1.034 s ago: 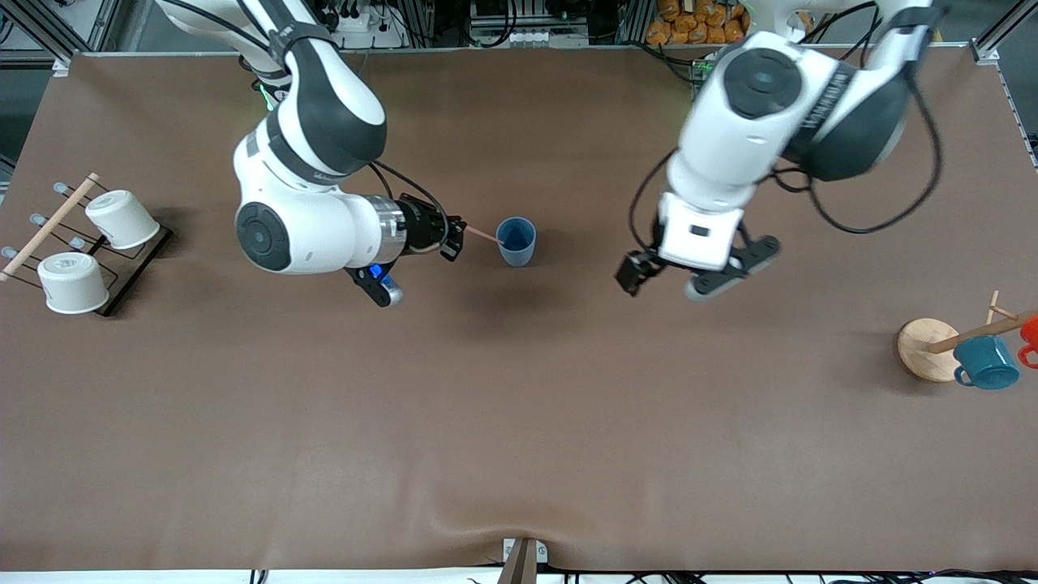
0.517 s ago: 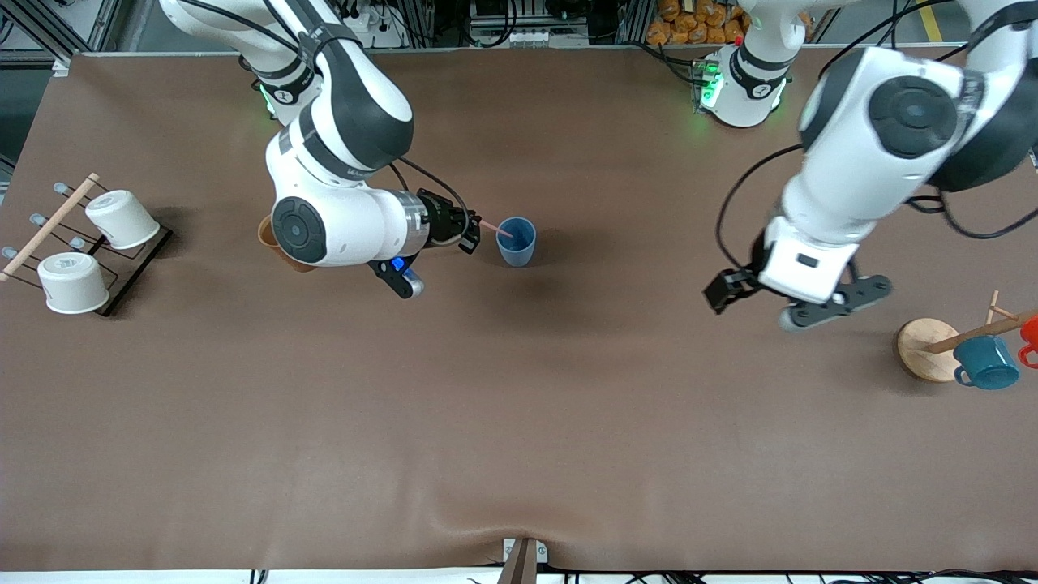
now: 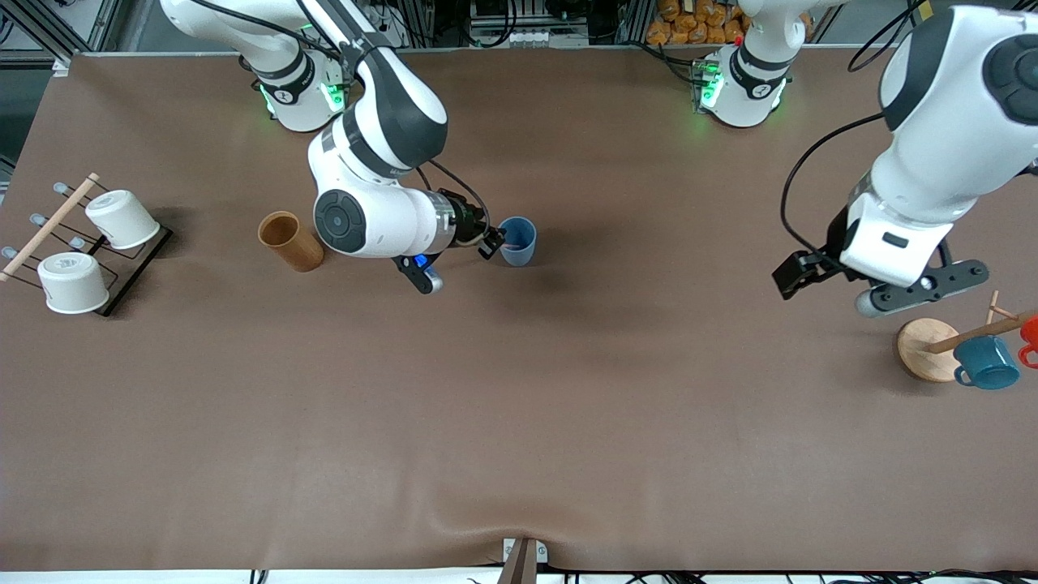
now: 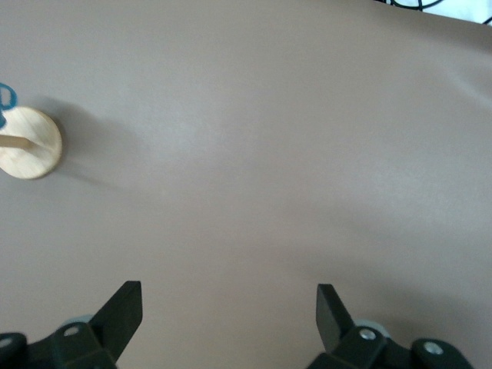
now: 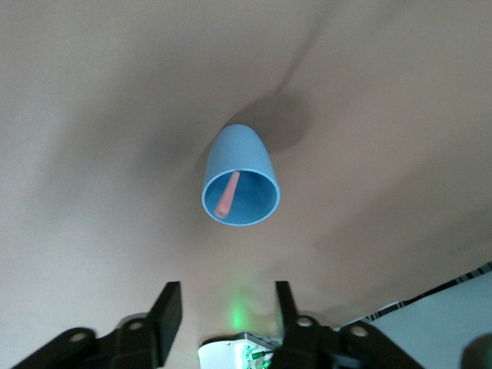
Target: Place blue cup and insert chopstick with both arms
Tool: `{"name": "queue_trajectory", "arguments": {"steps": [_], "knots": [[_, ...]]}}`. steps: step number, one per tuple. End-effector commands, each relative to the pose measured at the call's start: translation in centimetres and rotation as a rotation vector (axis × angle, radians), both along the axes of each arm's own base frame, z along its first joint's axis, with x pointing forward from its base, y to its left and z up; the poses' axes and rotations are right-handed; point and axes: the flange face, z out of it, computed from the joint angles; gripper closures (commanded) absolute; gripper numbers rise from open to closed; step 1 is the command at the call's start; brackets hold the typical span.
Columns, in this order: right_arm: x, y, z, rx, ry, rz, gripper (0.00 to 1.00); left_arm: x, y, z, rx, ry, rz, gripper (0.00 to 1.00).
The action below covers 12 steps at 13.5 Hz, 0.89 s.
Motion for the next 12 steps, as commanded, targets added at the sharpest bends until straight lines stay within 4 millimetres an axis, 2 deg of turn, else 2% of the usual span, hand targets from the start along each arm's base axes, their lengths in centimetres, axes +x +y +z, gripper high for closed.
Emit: {"name": "queue_trajectory", "arguments": {"steps": [1, 3, 4, 8, 10, 12], "knots": [[3.6, -6.9, 5.4, 0.032, 0.068, -0.021, 0.0, -1.4, 1.9, 2.4, 0.025, 0.01, -0.068, 0.0], [5.5, -13.2, 8.4, 0.028, 0.111, -0.003, 0.0, -2.2, 3.4, 3.2, 0.029, 0.052, -0.106, 0.0], [6.5, -16.5, 9.3, 0.045, 0.092, 0.03, 0.0, -2.6, 4.6, 3.8, 0.016, 0.058, -0.117, 0.0], [8.4, -30.3, 10.8, 0.152, -0.015, 0.141, 0.0, -3.6, 9.6, 5.0, -0.021, 0.107, -0.204, 0.0], [8.1, -34.8, 11.4, 0.094, -0.103, 0.295, 0.0, -4.4, 10.5, 5.4, -0.036, 0.132, -0.201, 0.0], [7.5, -36.9, 13.2, -0.007, -0.191, 0.493, 0.0, -5.2, 10.6, 6.2, -0.032, 0.132, -0.201, 0.0]]}}
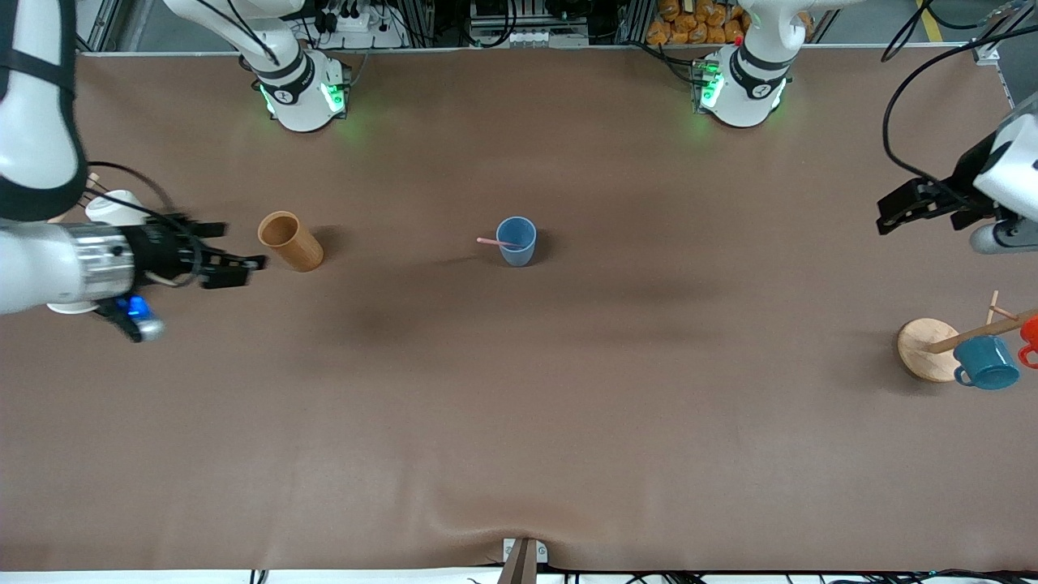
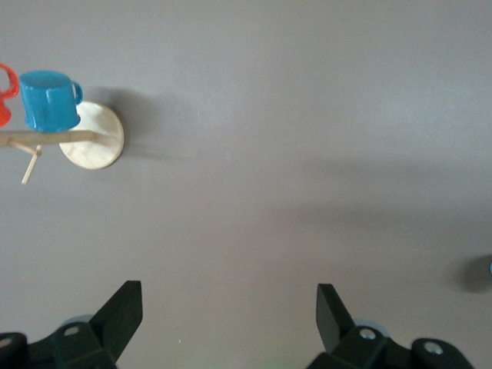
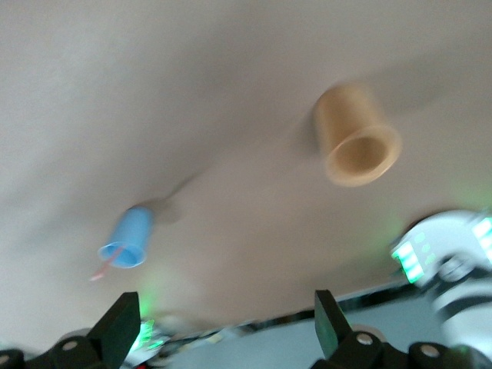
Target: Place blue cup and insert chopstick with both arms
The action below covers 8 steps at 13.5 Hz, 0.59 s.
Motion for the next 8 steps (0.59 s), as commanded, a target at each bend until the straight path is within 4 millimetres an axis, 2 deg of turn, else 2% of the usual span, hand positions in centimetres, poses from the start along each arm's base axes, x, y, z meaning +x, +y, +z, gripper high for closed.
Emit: {"name": "queue_trajectory", "arguments": {"steps": [1, 2, 4, 5, 7, 8], "knots": [[-1.6, -0.1, 5.2, -0.125, -0.174, 0.248, 0.0, -1.5, -0.5, 1.4, -0.012, -0.002, -0.015, 0.0], [-2.5, -0.1, 7.0, -0.149, -0.229, 0.317, 0.0, -1.6, -0.5, 1.4, -0.012, -0.002, -0.018, 0.0], [-4.3, -2.0, 8.8, -0.137, -0.278, 0.361, 0.0, -2.2, -0.4, 1.9, -0.011, -0.008, -0.033, 0.0], [-5.4, -2.2, 9.5, -0.138, -0.318, 0.378, 0.0, -2.3, -0.6, 1.9, -0.011, -0.009, -0.036, 0.0], [-8.2, -2.9, 9.8, -0.155, -0.381, 0.365, 0.0, -2.3, -0.9, 2.2, -0.009, -0.016, -0.041, 0.0], [-9.0, -2.4, 9.7, -0.157, -0.391, 0.377, 0.0, -2.3, -0.9, 2.2, -0.008, -0.017, -0.043, 0.0]]}}
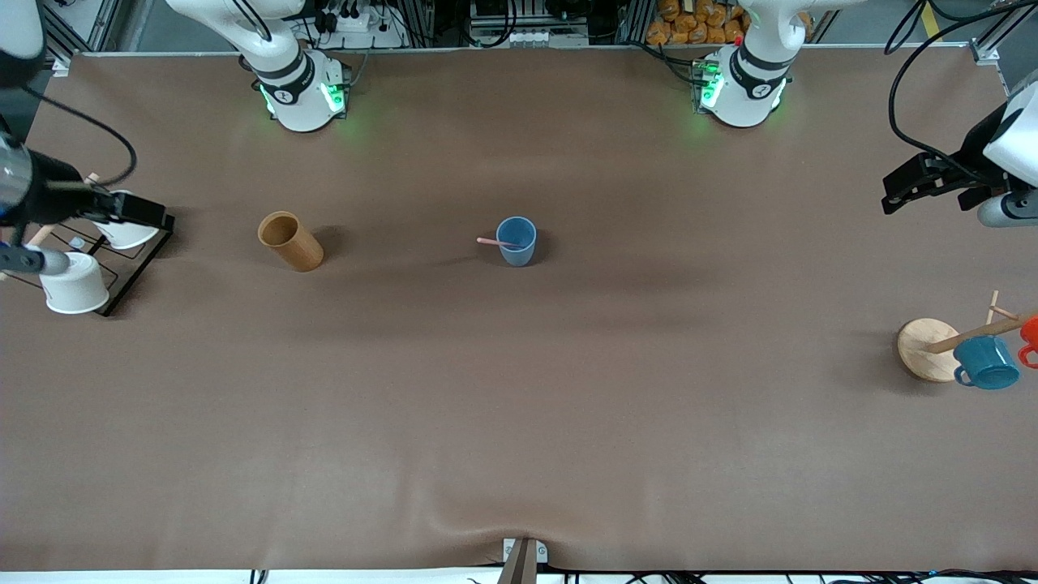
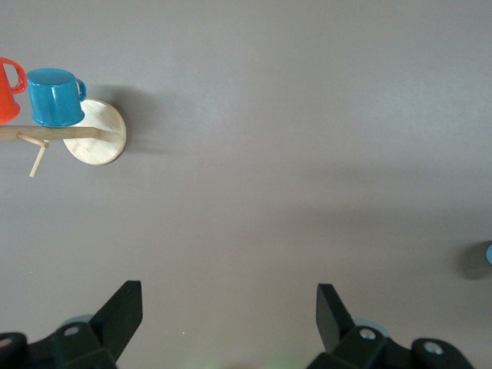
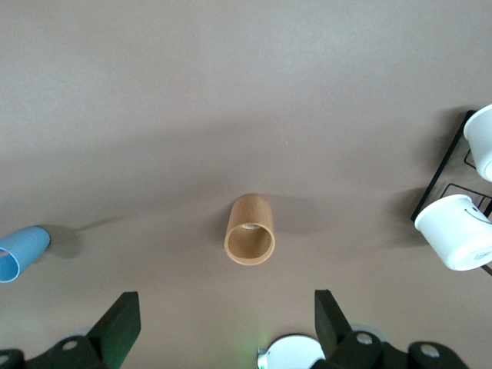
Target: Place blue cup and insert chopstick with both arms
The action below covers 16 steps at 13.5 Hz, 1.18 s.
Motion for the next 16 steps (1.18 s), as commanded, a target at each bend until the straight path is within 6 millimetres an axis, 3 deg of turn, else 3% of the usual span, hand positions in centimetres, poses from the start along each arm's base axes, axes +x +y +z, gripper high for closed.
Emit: {"name": "queue_trajectory", "arguments": {"steps": [1, 10, 16], "knots": [[-3.5, 0.0, -0.5, -0.023, -0.038, 0.029, 0.0, -0.7, -0.1, 0.5, -0.007, -0.004, -0.02, 0.0], [-0.6, -0.5, 2.8, -0.052, -0.168, 0.042, 0.0, -0.4, 0.0, 0.6, -0.013, -0.015, -0.019, 0.0], [-0.1, -0.3, 3.1, -0.053, -0.207, 0.045, 0.0, -0.5, -0.2, 1.0, -0.014, -0.022, -0.021, 0.0]]}}
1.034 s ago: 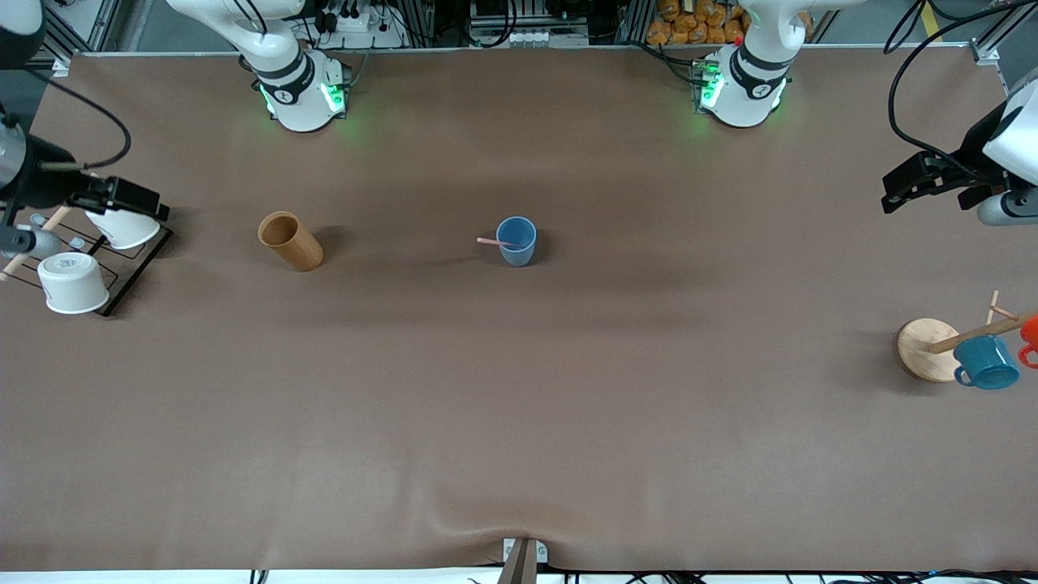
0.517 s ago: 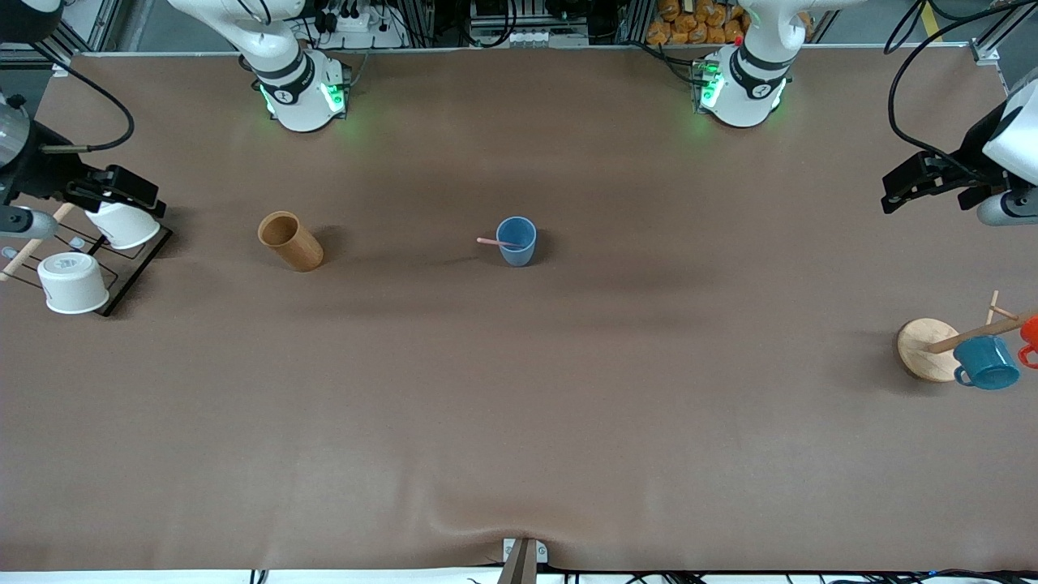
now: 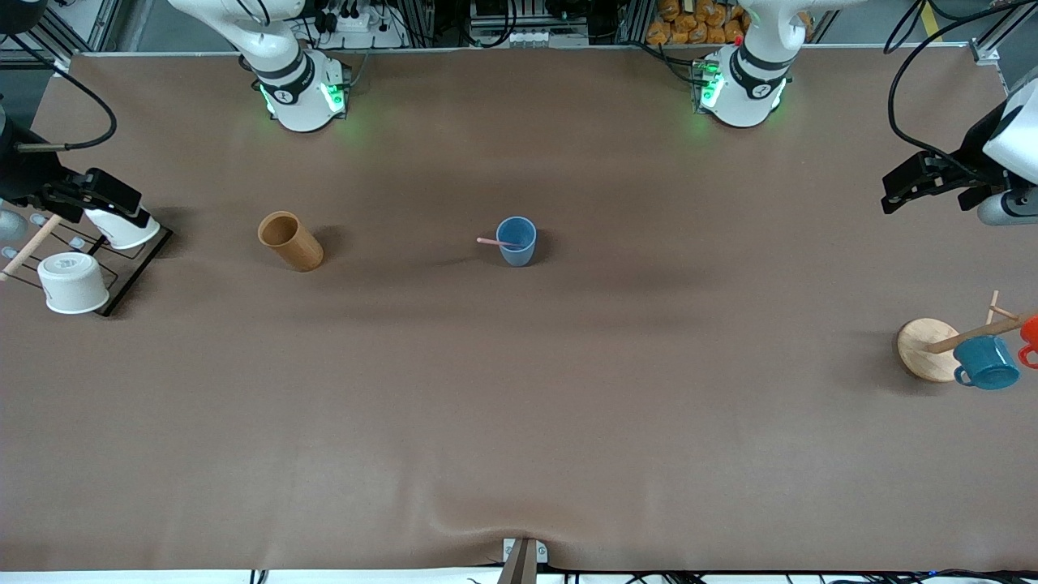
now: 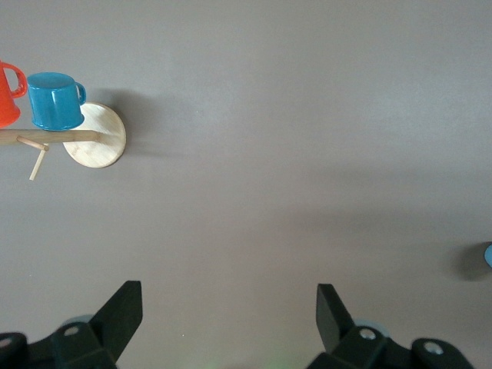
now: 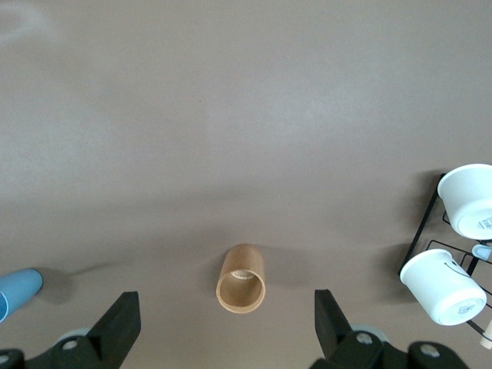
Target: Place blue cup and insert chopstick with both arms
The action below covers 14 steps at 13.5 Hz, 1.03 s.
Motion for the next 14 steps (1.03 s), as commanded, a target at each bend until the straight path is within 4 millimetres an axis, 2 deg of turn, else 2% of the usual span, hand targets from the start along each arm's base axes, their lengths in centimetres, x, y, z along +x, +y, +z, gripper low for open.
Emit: {"name": "queue_trajectory", "arguments": {"steps": [1, 8, 10, 14], "knots": [[0.57, -0.18, 0.45, -0.018, -0.017, 0.015, 0.0, -0.51, -0.06, 0.8, -0.014, -0.013, -0.017, 0.0], [0.45, -0.27, 0.66, -0.02, -0.019, 0.015, 0.0, -0.59, -0.01, 1.08, -0.016, -0.027, -0.018, 0.0], [0.45, 0.38, 0.73, -0.021, -0.02, 0.027, 0.0, -0.61, -0.09, 1.07, -0.015, -0.026, -0.018, 0.0], [0.46, 0.03, 0.68, -0.018, -0.02, 0.02, 0.0, -0.31, 0.03, 1.15, -0.014, -0.029, -0.024, 0.0]]}}
